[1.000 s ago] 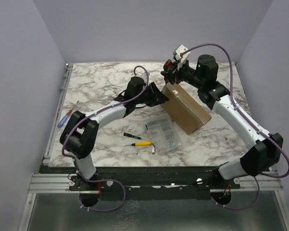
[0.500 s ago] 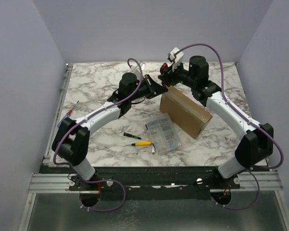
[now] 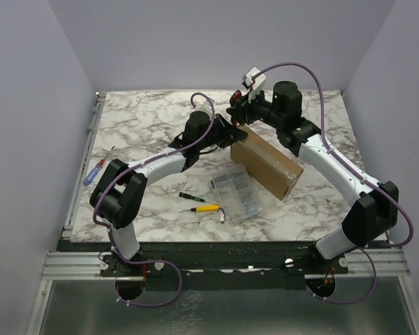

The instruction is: Unpack the express box

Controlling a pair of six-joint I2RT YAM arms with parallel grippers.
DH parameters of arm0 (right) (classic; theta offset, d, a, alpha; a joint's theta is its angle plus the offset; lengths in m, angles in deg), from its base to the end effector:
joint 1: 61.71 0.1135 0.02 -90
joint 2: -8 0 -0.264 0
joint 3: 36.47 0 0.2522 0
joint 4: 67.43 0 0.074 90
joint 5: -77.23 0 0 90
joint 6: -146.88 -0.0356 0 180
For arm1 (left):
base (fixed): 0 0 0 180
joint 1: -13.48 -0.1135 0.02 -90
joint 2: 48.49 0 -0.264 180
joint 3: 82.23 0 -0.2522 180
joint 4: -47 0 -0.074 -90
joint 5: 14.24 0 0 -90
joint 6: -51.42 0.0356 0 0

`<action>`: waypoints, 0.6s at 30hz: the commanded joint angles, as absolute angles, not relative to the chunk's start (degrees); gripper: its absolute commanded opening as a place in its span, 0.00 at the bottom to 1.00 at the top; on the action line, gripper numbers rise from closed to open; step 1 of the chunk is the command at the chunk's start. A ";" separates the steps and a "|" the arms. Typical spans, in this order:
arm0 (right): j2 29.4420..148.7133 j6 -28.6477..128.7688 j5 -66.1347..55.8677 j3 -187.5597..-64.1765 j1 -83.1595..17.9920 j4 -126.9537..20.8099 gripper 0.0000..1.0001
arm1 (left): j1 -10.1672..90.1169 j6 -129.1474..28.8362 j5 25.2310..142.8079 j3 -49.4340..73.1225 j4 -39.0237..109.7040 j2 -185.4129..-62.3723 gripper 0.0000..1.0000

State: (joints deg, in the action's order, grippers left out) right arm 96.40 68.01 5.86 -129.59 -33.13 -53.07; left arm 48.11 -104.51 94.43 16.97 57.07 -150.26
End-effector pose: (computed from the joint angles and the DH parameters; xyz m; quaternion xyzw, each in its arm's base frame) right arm 0.3196 0.1871 0.3801 -0.3543 0.6737 0.2188 0.6106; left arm 0.3351 -0.2453 0.2613 -0.1058 0.7605 -0.5632 0.3053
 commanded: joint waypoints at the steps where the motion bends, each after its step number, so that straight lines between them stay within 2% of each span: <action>1: 92.49 66.28 2.95 -135.47 -32.62 -52.57 0.00 | 48.37 -103.30 88.94 17.03 52.41 -151.21 0.00; 7: 90.65 66.40 -6.01 -142.17 -32.62 -46.60 0.00 | 48.37 -100.33 90.13 13.70 49.79 -152.57 0.00; 10: 87.58 66.50 -11.86 -141.26 -32.63 -45.93 0.00 | 48.29 -99.57 92.41 10.42 48.32 -152.50 0.00; 11: 86.35 66.58 -17.38 -140.19 -32.62 -46.49 0.00 | 48.29 -99.42 93.43 9.04 47.82 -152.36 0.00; 12: 85.03 66.88 -20.52 -138.60 -32.62 -47.30 0.00 | 48.28 -99.27 94.48 7.57 47.37 -152.15 0.04; 15: 82.88 68.94 -39.07 -134.19 -32.76 -49.63 0.00 | 47.85 -99.20 98.28 2.95 47.22 -151.25 0.31; 18: 83.61 70.26 -55.07 -132.65 -33.90 -46.68 0.01 | 46.69 -98.98 102.44 -0.11 47.13 -149.68 0.46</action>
